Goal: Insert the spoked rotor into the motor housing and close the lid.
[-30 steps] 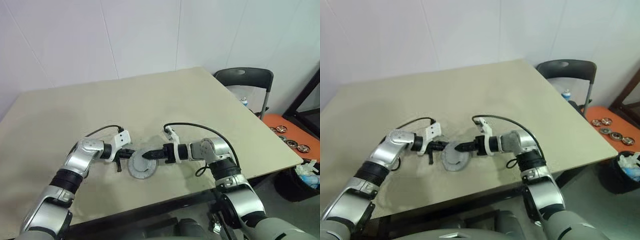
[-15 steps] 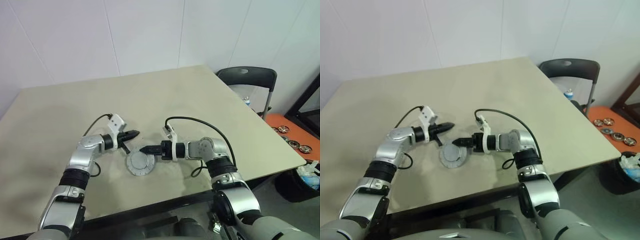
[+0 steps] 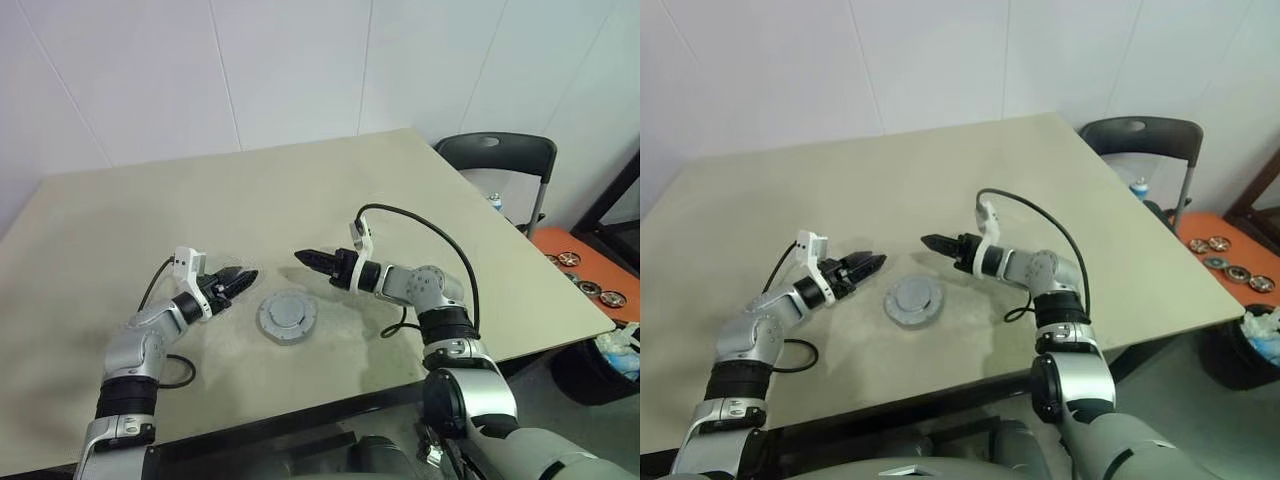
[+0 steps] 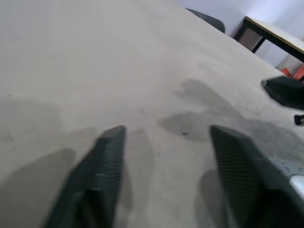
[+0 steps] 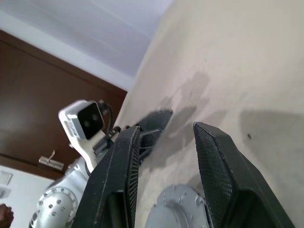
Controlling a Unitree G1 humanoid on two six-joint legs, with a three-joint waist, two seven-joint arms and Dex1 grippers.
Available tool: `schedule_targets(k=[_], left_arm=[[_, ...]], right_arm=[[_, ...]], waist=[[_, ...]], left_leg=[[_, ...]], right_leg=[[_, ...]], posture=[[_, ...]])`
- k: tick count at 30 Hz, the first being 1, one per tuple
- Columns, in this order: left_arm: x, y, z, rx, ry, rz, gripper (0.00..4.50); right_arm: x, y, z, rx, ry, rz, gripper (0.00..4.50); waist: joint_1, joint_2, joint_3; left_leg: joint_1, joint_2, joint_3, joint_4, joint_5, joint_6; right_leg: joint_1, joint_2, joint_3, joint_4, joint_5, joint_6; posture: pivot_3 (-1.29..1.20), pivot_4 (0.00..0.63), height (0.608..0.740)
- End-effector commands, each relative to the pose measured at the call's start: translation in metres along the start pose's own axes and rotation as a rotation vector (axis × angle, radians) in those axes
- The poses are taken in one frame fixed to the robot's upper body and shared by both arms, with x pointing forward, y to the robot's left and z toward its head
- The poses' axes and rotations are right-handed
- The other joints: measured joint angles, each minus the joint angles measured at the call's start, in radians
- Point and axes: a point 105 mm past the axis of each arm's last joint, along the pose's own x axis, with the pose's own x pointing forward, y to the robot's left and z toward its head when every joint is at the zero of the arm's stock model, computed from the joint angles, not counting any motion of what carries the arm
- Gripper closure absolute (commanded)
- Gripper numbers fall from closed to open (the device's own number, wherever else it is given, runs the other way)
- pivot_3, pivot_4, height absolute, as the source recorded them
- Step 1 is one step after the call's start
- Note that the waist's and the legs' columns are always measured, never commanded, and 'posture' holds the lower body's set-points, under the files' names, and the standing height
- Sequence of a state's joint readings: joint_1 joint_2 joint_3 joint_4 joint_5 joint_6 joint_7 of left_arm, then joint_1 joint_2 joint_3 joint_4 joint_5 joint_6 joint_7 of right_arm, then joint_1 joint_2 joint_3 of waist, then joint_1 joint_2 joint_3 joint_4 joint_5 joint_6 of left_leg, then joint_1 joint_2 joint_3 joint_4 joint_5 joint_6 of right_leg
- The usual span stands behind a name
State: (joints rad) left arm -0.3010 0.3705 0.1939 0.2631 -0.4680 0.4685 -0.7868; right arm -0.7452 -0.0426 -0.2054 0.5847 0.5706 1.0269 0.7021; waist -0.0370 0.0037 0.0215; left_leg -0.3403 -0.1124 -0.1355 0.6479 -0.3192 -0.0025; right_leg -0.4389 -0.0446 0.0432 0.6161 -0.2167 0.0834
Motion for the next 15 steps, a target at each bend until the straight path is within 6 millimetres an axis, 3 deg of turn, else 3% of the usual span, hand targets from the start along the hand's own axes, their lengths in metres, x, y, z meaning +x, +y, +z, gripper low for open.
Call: schedule_targets(k=[1, 3, 5, 11, 15], left_arm=[[0.007, -0.034, 0.019, 0.134, -0.041, -0.158, 0.25], [0.008, -0.044, 0.018, 0.217, -0.021, -0.203, 0.02], [0.008, -0.054, 0.016, 0.257, -0.009, -0.256, 0.28], [0.006, -0.068, 0.008, 0.285, 0.041, -0.360, 2.23], [0.004, -0.067, -0.001, 0.310, 0.092, -0.376, 3.65]], right_arm=[[-0.005, 0.011, 0.001, -0.070, 0.062, 0.019, 2.65], [-0.009, 0.011, 0.000, -0.085, 0.081, 0.015, 2.65], [-0.015, 0.010, 0.000, -0.100, 0.095, 0.005, 2.65], [-0.033, 0.005, 0.002, -0.129, 0.123, -0.033, 2.65], [-0.046, 0.002, -0.009, -0.123, 0.192, -0.057, 2.65]], waist=[[0.000, 0.000, 0.000], [-0.001, 0.000, 0.000], [-0.001, 0.000, 0.000], [-0.003, 0.000, 0.000], [-0.001, 0.000, 0.000]], left_leg=[[0.000, 0.000, 0.000, 0.000, 0.001, -0.001], [0.000, 0.000, 0.000, 0.000, 0.002, -0.003], [0.000, 0.000, 0.001, 0.000, 0.002, -0.003], [0.000, 0.000, 0.001, 0.000, 0.000, -0.001], [0.000, 0.000, 0.001, 0.000, 0.000, -0.001]], right_leg=[[0.000, 0.000, 0.000, 0.000, 0.000, 0.000], [0.000, 0.000, 0.000, 0.000, 0.000, 0.000], [0.000, 0.000, 0.000, -0.001, 0.000, 0.000], [0.000, 0.000, 0.000, 0.000, 0.000, 0.000], [0.000, 0.000, 0.000, 0.000, 0.000, 0.000]], posture=[[0.00, 0.000, 0.740], [0.00, 0.000, 0.740], [0.00, 0.000, 0.740], [0.00, 0.000, 0.740], [0.00, 0.000, 0.740]])
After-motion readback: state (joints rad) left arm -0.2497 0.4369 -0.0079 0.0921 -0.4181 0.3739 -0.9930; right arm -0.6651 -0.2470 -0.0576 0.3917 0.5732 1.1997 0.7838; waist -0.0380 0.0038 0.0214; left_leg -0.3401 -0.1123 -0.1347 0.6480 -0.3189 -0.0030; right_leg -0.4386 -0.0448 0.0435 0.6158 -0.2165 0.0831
